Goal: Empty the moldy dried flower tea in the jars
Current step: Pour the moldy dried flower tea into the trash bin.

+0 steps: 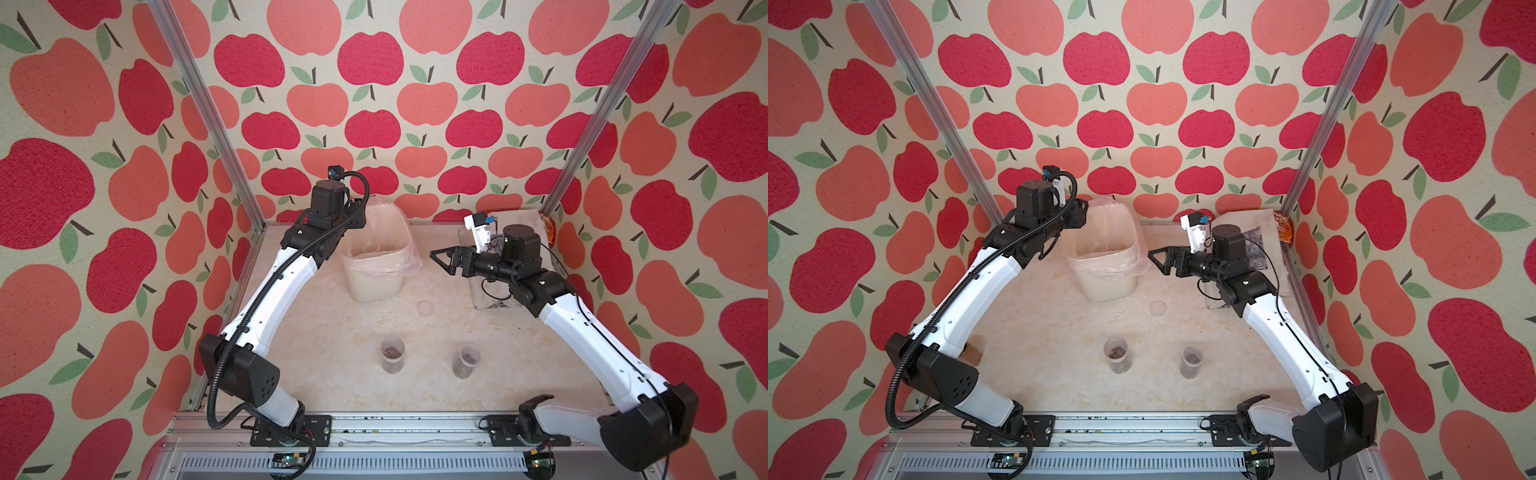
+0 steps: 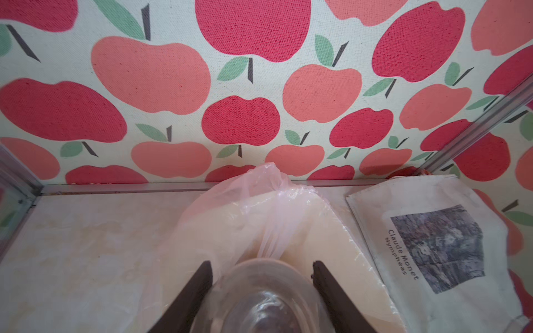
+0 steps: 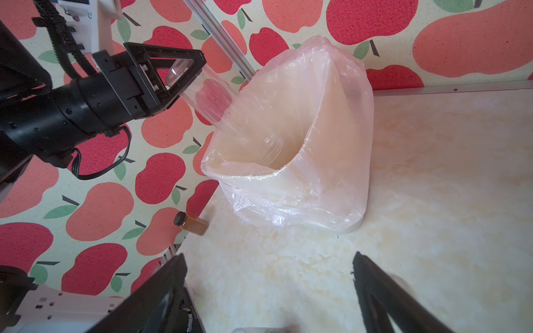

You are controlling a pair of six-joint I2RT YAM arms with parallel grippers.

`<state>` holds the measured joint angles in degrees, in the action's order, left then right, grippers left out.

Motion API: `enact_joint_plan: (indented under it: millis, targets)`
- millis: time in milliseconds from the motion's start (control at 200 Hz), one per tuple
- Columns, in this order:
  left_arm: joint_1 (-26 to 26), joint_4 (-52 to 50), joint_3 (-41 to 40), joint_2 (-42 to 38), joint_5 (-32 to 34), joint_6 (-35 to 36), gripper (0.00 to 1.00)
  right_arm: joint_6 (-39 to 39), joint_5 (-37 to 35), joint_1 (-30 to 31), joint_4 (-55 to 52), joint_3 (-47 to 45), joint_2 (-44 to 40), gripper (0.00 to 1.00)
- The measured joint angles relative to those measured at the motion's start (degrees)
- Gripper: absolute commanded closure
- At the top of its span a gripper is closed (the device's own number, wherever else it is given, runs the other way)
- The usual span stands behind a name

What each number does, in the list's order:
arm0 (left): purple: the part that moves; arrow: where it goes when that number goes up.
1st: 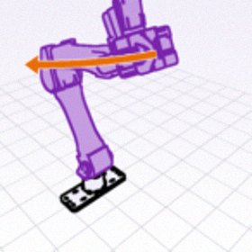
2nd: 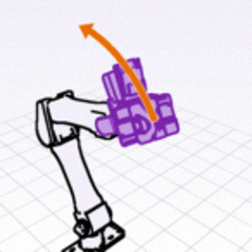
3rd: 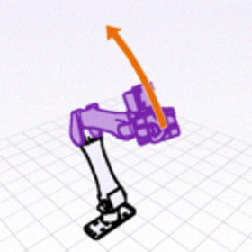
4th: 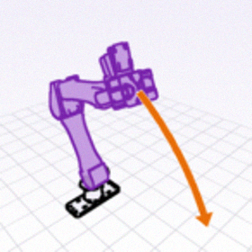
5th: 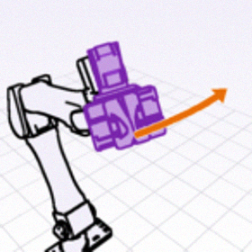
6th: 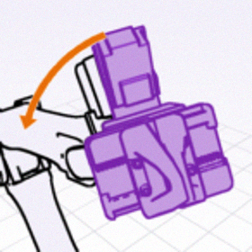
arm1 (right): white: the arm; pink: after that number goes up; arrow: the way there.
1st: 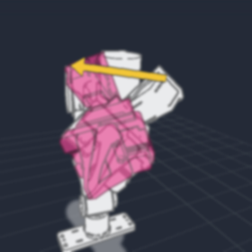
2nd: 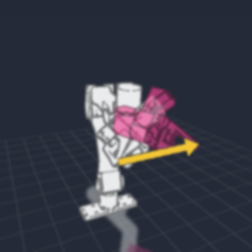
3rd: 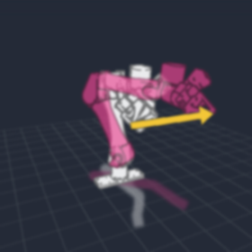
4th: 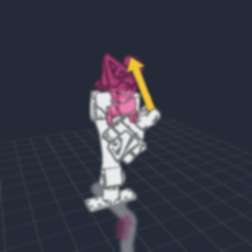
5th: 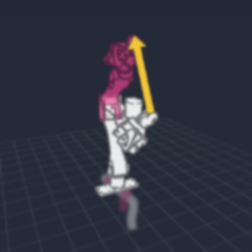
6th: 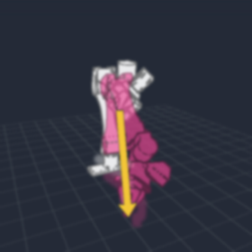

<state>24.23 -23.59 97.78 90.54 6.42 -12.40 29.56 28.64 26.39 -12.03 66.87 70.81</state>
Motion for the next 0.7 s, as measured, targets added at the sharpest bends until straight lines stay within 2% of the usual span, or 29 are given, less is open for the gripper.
enact_joint_plan:
  millis: [145, 275, 415, 535, 640, 700]
  targets:
    - [5.05, 2.56, -1.27, -0.28, 2.84, 3.32, 1.0, -0.24, 1.27, -0.81, 0.0, -0.74, -0.24, 0.05]
    - [7.54, 5.35, -2.95, -0.37, 6.75, 9.7, 1.0, -0.22, 2.73, -1.22, -0.04, -1.55, -0.26, 0.05]
    - [5.73, 3.72, -1.11, 0.33, 5.9, 8.5, 1.0, -0.17, 3.98, -1.46, 0.7, -1.75, -0.26, 0.05]
    - [6.4, 3.65, -0.02, 0.55, 9.99, 11.98, 1.0, -0.13, 4.5, -1.6, 2.16, -3.04, -0.33, 0.05]
    - [5.38, 1.49, 2.84, 1.53, 6.91, 7.89, 1.0, -0.13, 4.79, -1.77, 2.38, -3.85, -0.35, 0.05]
    - [4.55, 1.55, 3.02, 1.53, 8.04, 7.82, 1.0, -0.13, 4.92, -1.81, 2.54, -3.91, -0.35, 0.05]
